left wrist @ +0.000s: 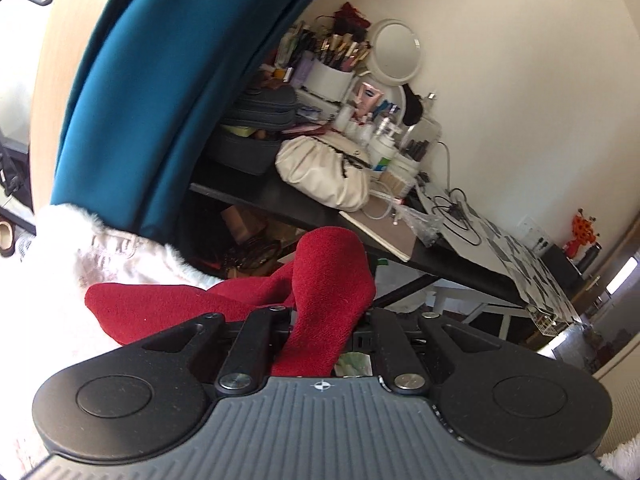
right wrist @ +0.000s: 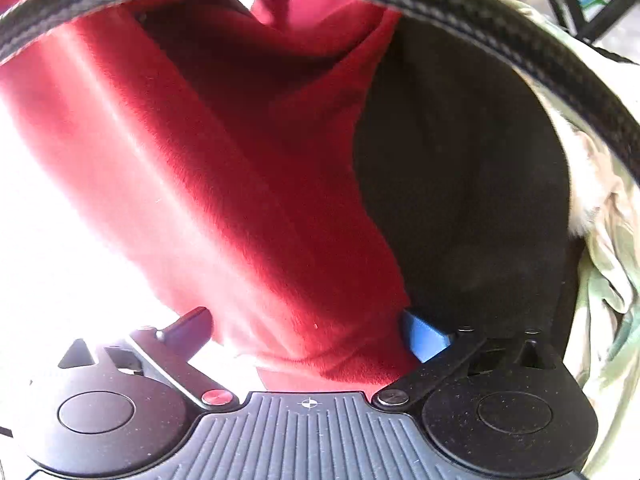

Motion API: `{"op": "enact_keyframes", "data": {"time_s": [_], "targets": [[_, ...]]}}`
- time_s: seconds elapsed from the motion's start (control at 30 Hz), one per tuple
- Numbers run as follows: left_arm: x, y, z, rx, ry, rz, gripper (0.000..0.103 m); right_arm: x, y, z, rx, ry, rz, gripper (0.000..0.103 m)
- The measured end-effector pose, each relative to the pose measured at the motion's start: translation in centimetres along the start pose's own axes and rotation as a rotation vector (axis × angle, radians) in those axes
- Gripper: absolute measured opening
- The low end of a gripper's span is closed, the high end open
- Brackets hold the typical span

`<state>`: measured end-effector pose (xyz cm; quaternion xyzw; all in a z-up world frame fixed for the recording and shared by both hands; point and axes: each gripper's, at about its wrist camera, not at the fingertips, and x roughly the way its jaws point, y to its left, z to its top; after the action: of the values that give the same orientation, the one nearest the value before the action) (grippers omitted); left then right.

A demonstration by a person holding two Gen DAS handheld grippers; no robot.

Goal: Fold clothes
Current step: 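Close the right gripper on the red top beside the left gripper, then lift the red top with both grippers and carry it toward the patterned bed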

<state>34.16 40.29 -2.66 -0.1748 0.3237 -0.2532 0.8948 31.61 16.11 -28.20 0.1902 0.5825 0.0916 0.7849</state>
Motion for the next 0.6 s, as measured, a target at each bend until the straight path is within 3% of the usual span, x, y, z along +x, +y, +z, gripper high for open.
{"op": "enact_keyframes", "data": {"time_s": [0.03,0.07,0.13,0.2,0.3,0.5,0.6], "targets": [[-0.4,-0.7,0.1,0.008,-0.009,-0.017,0.011,-0.4,-0.6,0.5,0.053,-0.004,0.011,0.059],[-0.7,-1.3,0.2,0.014,-0.018,-0.031,0.011,-1.1,-1.4,1.0,0.119,-0.012,0.043,0.049],[-1.2,-2.6,0.5,0.025,-0.036,-0.057,0.011,-2.9,-3.1,1.8,0.253,-0.048,0.124,0.018],[-1.5,-4.0,0.9,0.042,-0.053,-0.083,0.011,-5.3,-4.8,2.5,0.364,-0.112,0.203,0.006],[-1.5,-6.6,1.4,0.084,-0.071,-0.123,0.011,-9.5,-6.8,3.0,0.465,-0.218,0.303,0.006],[-0.8,-13.0,0.7,0.165,-0.058,-0.214,0.011,-20.0,-13.0,2.2,0.627,-0.544,0.447,0.006],[-0.3,-17.0,-0.5,0.198,-0.042,-0.274,0.011,-25.8,-16.2,0.8,0.629,-0.706,0.485,0.006]]}}
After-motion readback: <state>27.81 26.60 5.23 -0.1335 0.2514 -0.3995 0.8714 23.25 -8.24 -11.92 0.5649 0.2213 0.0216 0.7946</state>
